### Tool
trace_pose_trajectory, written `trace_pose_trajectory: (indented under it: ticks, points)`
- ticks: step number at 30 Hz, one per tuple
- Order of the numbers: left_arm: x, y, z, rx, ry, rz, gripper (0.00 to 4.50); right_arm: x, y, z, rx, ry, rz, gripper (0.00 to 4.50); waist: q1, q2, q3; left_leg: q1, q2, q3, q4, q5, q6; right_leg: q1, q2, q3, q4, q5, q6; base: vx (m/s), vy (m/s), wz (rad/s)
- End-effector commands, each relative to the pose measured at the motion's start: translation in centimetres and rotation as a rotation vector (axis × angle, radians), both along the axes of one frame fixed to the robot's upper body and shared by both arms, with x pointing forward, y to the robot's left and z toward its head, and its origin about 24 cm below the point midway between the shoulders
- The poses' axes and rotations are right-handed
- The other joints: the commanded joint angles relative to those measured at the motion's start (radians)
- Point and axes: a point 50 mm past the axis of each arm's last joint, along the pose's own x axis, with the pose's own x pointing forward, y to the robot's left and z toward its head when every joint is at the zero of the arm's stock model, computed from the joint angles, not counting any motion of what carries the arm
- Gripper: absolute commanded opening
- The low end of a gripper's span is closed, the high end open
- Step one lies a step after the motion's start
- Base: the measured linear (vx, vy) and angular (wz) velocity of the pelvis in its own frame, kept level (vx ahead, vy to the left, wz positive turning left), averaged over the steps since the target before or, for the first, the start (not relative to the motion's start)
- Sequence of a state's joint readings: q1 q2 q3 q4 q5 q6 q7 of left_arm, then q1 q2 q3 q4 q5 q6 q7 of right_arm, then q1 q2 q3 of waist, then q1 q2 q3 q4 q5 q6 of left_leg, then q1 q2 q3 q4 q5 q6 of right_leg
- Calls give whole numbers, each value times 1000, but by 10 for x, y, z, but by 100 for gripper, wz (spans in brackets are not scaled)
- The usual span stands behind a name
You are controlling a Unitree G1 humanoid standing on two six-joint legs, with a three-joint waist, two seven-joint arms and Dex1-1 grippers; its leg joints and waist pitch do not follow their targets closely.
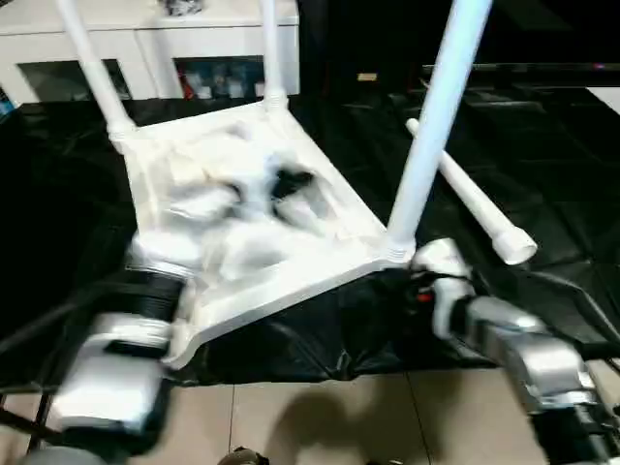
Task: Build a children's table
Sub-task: Rotate leg to tighten, then rotate table base
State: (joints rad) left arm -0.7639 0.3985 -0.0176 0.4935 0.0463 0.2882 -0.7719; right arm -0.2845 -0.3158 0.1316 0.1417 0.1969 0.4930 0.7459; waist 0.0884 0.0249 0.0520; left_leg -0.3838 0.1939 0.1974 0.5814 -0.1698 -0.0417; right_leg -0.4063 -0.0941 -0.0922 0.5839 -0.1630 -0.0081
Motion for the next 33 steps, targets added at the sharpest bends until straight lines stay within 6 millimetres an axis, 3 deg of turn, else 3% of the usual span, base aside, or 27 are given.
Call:
trace_pose_trajectory:
  ticks: [1, 2, 6, 9, 11, 13, 19, 22, 26, 27, 28, 29, 30, 33]
  points:
    - [-4, 35, -4, 164, 7, 161, 65, 2, 3, -2, -26, 0, -6, 386, -3, -11, -69, 20, 44, -23, -65, -155, 37, 50, -58, 48, -47, -201, -183, 0, 0, 0]
    - [-11, 55, -7, 247, 28, 247, 53, 5, 4, -3, -34, 0, -19, 386, -7, -11, -70, 22, 45, -25, -67, -162, 21, 49, -60, 49, -44, -206, -179, 0, 0, 0]
    - [-22, 77, -22, 359, 90, 332, 28, 11, 0, -5, -51, -2, -68, 349, 0, -13, -67, 36, 46, -19, -68, -197, -9, 36, -56, 53, -49, -206, -194, 0, 0, 0]
    - [-28, 84, -35, 420, 147, 345, 4, 18, -3, -5, -67, -7, -108, 312, -1, -14, -63, 32, 42, -21, -72, -231, -27, 36, -55, 56, -50, -222, -190, 0, 0, 0]
    - [-31, 86, -41, 454, 170, 353, 0, 21, -4, -5, -74, -14, -126, 300, 1, -14, -60, 37, 42, -22, -74, -295, -48, 31, -57, 60, -57, -276, -180, 0, 0, 0]
    - [-33, 84, -46, 463, 194, 337, 0, 24, -5, -3, -78, -21, -142, 292, 1, -23, -61, 31, 40, -25, -75, -300, -50, 37, -59, 60, -57, -289, -166, 0, 0, 0]
    - [-40, 65, -69, 433, 302, 168, 0, 32, -5, -3, -89, -38, -162, 229, 1, -29, -65, 27, 39, -23, -70, -254, -35, 38, -62, 61, -53, -268, -174, 0, 0, 0]
    - [-45, 61, -80, 479, 392, 87, 0, 38, -5, -6, -104, -42, -171, 203, 0, -25, -68, 28, 37, -21, -67, -221, -28, 37, -58, 60, -47, -201, -196, 0, 0, 0]
    - [-54, 65, -86, 553, 495, 3, 0, 45, -5, -6, -118, -43, -179, 171, -6, -27, -64, 23, 37, -24, -70, -238, -31, 45, -61, 60, -46, -223, -203, 0, 0, 0]
    - [-58, 62, -86, 530, 534, -55, 0, 50, -4, -7, -129, -49, -182, 166, -6, -11, -65, 28, 37, -25, -69, -248, -39, 41, -63, 62, -45, -231, -204, 0, 0, 0]
    - [-60, 60, -85, 518, 548, -78, 0, 51, -4, -7, -133, -52, -184, 160, -13, -18, -66, 29, 37, -22, -68, -255, -44, 41, -60, 61, -47, -223, -214, 0, 0, 0]
    - [-60, 60, -85, 518, 548, -78, 0, 51, -4, -7, -133, -52, -184, 151, -13, -19, -64, 30, 37, -22, -69, -261, -44, 41, -59, 61, -48, -223, -217, 0, 0, 0]
    - [-63, 53, -84, 484, 571, -139, 0, 55, -2, -7, -139, -56, -185, 140, -13, -11, -63, 31, 37, -23, -69, -277, -48, 40, -59, 63, -47, -234, -217, 0, 0, 0]
    - [-70, 32, -79, 389, 598, -278, 0, 61, 3, -8, -144, -62, -186, 121, -18, -16, -61, 33, 37, -23, -70, -313, -58, 38, -61, 64, -49, -277, -228, 0, 0, 0]
